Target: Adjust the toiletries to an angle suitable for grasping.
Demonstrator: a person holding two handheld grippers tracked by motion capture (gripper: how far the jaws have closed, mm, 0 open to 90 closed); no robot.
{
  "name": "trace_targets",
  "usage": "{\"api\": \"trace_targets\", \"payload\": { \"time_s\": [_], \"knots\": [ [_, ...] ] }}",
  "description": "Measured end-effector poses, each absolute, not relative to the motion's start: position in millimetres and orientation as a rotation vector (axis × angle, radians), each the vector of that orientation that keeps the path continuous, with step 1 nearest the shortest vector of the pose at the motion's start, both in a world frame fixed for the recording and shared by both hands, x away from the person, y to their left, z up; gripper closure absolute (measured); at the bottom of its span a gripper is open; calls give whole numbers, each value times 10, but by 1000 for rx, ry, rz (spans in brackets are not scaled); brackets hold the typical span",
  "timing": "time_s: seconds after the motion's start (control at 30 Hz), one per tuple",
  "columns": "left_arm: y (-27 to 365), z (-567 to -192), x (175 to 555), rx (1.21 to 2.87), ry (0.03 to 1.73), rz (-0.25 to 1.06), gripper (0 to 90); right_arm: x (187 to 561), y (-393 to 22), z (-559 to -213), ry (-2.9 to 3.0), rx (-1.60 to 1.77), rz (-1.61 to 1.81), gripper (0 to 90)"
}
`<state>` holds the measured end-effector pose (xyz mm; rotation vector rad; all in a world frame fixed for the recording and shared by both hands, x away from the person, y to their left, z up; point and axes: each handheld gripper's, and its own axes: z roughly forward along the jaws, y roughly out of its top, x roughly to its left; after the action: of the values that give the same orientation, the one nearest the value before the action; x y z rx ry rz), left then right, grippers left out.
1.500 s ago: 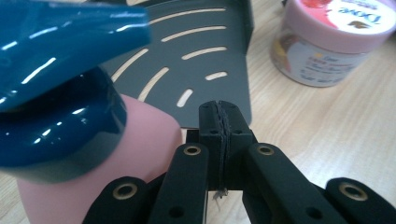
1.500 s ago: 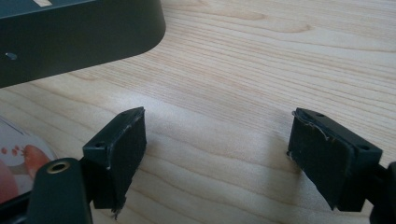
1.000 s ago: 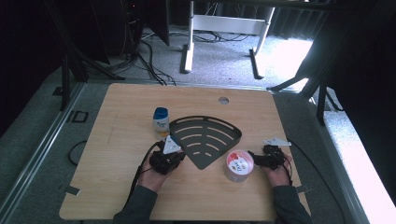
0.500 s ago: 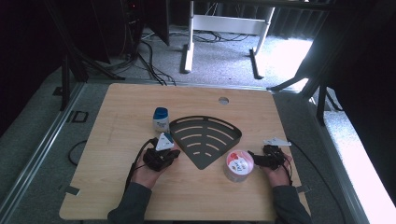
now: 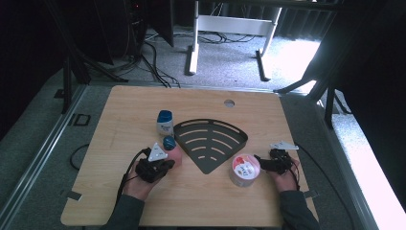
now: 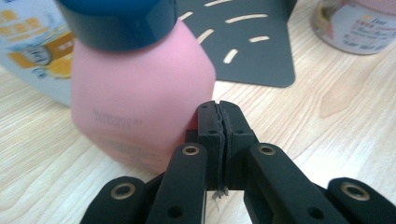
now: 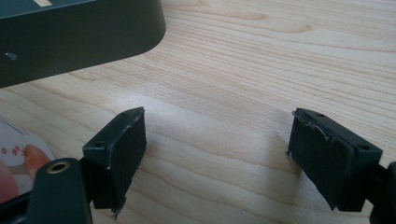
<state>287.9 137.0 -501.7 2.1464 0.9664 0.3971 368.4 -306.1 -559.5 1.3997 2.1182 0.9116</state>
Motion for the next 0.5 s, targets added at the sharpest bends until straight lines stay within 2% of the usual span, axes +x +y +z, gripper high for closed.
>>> {"api": "trace_targets", "payload": {
  "time_s": [0.5],
  "knots": [
    [1521,-5112,3013,2127,1063,403,879,3684,-3061,-5594,2118,1400,911,189]
  ]
}}
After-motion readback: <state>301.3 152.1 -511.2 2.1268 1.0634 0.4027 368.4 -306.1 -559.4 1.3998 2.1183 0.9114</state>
